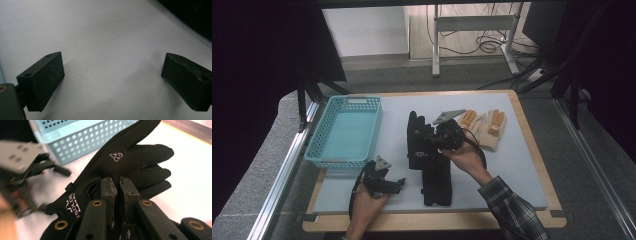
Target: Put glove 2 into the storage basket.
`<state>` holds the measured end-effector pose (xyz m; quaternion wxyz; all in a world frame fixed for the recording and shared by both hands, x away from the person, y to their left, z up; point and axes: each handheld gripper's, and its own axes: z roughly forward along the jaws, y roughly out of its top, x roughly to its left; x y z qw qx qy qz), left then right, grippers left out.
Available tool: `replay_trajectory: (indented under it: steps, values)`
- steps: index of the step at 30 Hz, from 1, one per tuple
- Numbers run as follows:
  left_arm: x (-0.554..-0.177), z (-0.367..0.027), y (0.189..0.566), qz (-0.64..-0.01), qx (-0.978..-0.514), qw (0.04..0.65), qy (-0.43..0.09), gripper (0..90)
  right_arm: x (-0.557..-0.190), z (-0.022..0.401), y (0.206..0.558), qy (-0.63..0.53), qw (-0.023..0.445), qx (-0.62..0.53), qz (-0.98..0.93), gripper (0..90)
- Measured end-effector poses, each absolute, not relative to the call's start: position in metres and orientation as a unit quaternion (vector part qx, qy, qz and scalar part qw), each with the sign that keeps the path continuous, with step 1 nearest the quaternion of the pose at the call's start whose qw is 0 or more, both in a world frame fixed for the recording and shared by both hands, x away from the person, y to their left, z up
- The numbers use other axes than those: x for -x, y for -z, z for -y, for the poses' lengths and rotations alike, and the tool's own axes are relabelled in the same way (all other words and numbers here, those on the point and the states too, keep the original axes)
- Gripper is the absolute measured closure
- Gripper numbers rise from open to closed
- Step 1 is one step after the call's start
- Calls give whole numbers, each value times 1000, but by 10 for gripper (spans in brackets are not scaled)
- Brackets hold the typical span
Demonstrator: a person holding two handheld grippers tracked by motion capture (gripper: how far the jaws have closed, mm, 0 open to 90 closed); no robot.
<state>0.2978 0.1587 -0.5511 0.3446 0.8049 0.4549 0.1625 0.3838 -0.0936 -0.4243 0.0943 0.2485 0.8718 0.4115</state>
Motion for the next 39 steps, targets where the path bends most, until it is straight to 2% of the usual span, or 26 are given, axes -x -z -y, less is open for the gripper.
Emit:
replay_trajectory:
  steps: [10, 19, 21, 25, 28, 30, 39]
  values:
    - [-298, -158, 551, -458, -803, 347, -162, 48, -328, 127, 444, -389, 90, -248, -883, 809]
    - [-298, -158, 551, -458, -802, 347, -162, 48, -321, 127, 483, -374, 108, -269, -881, 788]
    - [-298, -158, 551, -458, -802, 347, -162, 48, -320, 127, 490, -374, 111, -271, -880, 735]
    - [-298, -158, 551, -458, -802, 347, -163, 48, -317, 129, 492, -376, 117, -274, -878, 536]
    - [-298, -158, 551, -458, -802, 346, -162, 48, -319, 139, 483, -389, 125, -283, -868, 482]
    - [-298, -158, 551, -458, -802, 347, -162, 48, -320, 148, 479, -390, 128, -290, -865, 490]
    - [-292, -163, 550, -454, -807, 343, -160, 41, -312, 179, 501, -372, 114, -306, -869, 692]
